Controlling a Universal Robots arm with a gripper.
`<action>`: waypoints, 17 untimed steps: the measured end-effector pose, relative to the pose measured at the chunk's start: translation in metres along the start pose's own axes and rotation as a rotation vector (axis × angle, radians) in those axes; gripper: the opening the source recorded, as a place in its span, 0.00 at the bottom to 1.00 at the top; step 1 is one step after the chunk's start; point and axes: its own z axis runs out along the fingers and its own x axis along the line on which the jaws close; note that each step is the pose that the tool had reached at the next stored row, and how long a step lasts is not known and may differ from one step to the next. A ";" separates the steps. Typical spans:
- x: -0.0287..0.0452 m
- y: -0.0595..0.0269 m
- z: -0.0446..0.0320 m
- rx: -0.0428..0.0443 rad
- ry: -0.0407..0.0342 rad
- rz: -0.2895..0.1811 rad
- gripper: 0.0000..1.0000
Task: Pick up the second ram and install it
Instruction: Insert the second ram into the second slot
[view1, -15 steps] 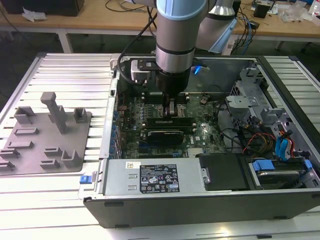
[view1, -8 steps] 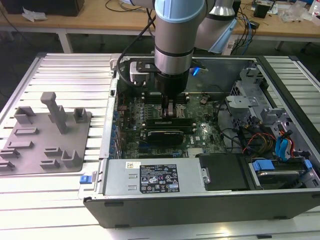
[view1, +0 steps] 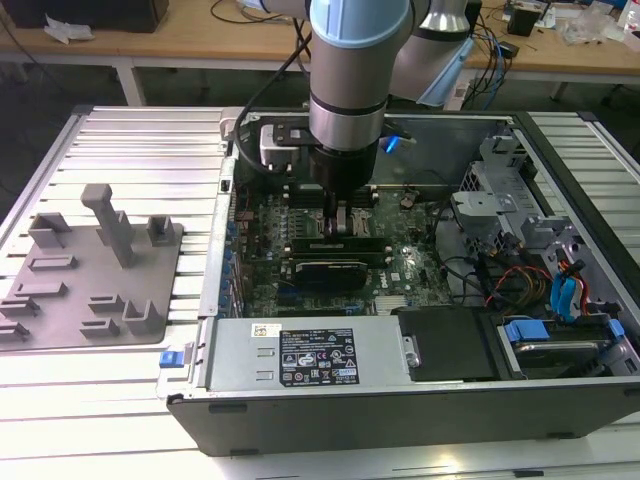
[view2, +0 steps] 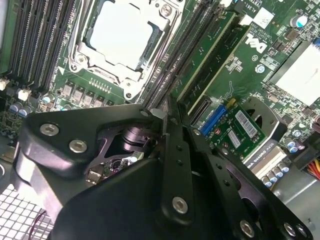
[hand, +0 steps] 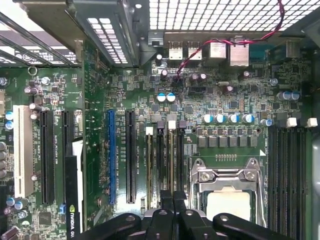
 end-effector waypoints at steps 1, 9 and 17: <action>-0.0007 -0.0001 0.0001 0.0001 -0.0005 0.000 0.09; -0.0002 0.0000 -0.0001 0.0042 -0.0114 0.000 0.09; 0.0008 0.0000 0.0015 0.0057 -0.0097 0.000 0.09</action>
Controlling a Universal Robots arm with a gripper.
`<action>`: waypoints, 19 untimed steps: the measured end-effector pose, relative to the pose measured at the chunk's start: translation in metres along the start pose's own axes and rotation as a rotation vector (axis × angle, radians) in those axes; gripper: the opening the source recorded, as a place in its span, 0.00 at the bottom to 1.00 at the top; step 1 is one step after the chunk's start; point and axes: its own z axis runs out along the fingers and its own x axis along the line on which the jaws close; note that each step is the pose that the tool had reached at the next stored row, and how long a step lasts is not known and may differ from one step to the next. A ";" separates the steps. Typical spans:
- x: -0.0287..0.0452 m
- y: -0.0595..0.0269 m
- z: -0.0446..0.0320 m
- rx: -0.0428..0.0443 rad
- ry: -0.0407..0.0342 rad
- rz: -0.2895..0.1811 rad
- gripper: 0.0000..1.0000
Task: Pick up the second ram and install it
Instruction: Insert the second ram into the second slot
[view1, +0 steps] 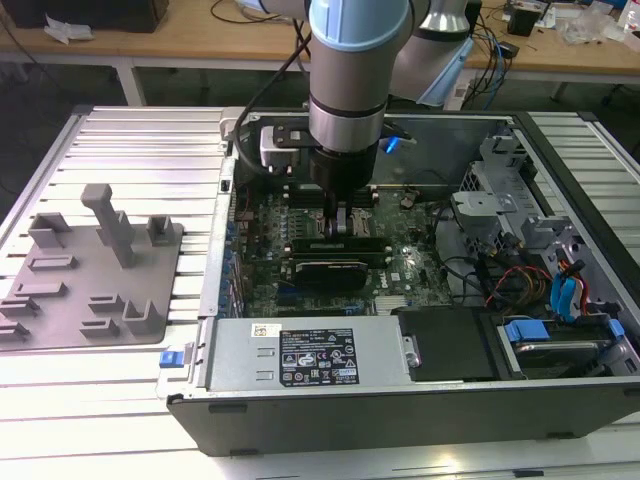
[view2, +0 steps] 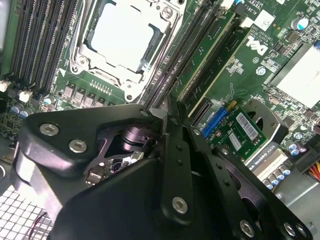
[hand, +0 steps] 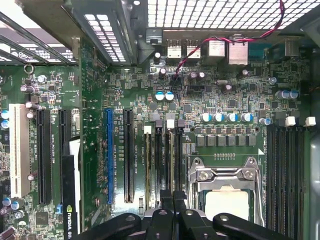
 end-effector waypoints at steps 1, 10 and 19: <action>0.0000 0.0001 0.0005 0.0003 -0.0001 0.000 0.09; 0.0002 0.0002 0.0053 0.0007 -0.0001 0.000 0.09; -0.0001 0.0001 -0.0026 0.0010 -0.0007 0.000 0.09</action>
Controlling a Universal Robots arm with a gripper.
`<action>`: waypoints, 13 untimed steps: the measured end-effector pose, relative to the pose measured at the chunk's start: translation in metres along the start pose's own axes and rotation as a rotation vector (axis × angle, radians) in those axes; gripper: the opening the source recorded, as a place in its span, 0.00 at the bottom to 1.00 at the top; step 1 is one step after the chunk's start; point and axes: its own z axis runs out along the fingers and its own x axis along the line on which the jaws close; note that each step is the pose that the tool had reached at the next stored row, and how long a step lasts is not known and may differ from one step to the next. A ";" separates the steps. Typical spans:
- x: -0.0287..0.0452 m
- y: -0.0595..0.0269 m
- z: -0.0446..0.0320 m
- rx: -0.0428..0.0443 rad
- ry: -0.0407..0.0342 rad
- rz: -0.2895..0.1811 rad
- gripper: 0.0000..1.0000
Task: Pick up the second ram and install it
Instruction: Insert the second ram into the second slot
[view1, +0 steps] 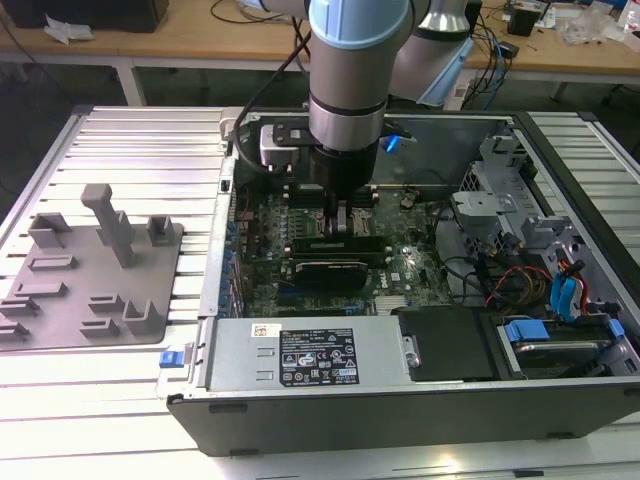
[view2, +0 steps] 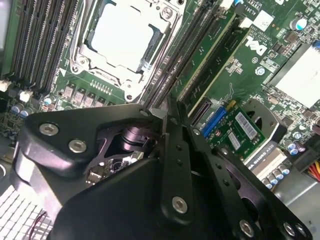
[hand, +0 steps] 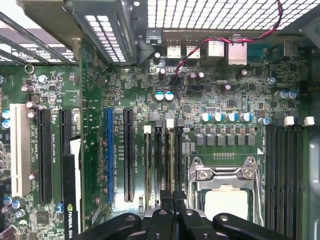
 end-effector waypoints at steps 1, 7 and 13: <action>0.0000 0.0000 -0.0004 -0.0001 0.0001 0.000 0.09; 0.0000 0.0000 -0.0025 -0.0041 -0.0002 0.001 0.09; 0.0000 0.0000 -0.0015 -0.0040 -0.0001 0.009 0.09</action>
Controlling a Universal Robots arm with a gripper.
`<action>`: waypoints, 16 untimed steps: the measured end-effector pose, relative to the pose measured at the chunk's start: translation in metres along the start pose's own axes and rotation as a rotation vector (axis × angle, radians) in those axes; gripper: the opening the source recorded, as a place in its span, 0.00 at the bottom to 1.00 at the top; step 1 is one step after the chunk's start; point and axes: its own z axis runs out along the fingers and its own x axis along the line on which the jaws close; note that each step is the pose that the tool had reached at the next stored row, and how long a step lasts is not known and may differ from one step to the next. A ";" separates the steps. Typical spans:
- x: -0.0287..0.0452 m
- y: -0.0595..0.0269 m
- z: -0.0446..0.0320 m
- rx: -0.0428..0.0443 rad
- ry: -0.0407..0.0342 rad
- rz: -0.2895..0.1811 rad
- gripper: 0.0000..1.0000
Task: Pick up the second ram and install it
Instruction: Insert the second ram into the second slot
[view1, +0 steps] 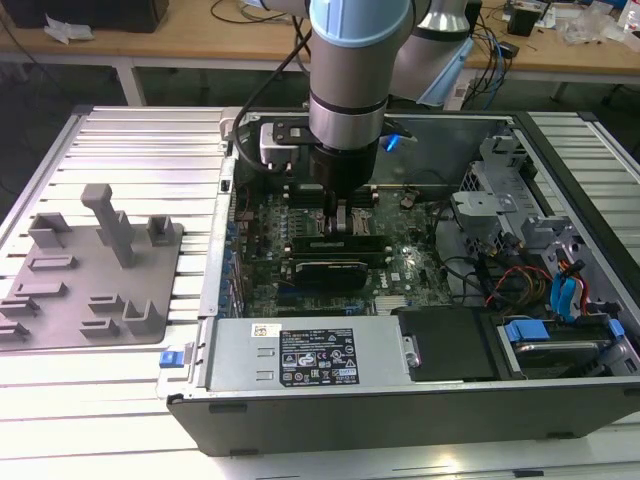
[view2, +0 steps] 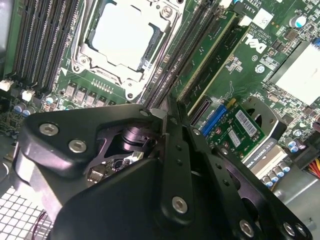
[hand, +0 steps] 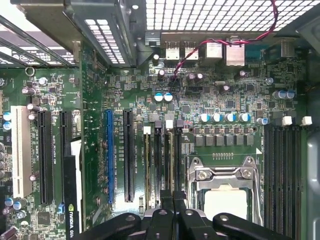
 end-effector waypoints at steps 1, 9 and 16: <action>0.0000 0.0000 0.0000 0.0000 0.0000 0.000 0.09; 0.0000 -0.0001 0.0002 -0.0040 0.0001 0.001 0.09; 0.0001 -0.0008 0.0021 -0.0042 0.0002 0.001 0.09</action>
